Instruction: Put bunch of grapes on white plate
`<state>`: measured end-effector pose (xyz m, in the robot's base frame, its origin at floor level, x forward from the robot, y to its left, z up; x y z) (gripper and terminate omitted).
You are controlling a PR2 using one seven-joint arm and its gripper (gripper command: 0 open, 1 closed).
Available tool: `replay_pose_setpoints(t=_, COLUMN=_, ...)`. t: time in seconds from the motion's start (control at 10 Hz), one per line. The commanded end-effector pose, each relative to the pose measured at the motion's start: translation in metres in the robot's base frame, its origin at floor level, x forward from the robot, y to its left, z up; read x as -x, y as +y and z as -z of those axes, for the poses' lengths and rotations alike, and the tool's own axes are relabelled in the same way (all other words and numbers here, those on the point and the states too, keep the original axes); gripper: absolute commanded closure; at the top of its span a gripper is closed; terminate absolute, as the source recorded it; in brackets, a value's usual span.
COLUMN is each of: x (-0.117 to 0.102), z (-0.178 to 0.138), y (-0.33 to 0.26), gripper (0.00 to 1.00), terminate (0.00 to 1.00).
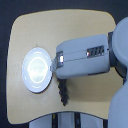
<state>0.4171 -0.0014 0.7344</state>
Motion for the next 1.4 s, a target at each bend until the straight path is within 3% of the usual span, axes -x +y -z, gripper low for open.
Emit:
replay_pose_setpoints(t=0.0, x=-0.005, z=-0.003, y=-0.011, gripper=1.0, terminate=0.0)
replay_pose_setpoints(t=1.3, x=-0.026, z=-0.017, y=-0.034, gripper=1.0, terminate=0.0)
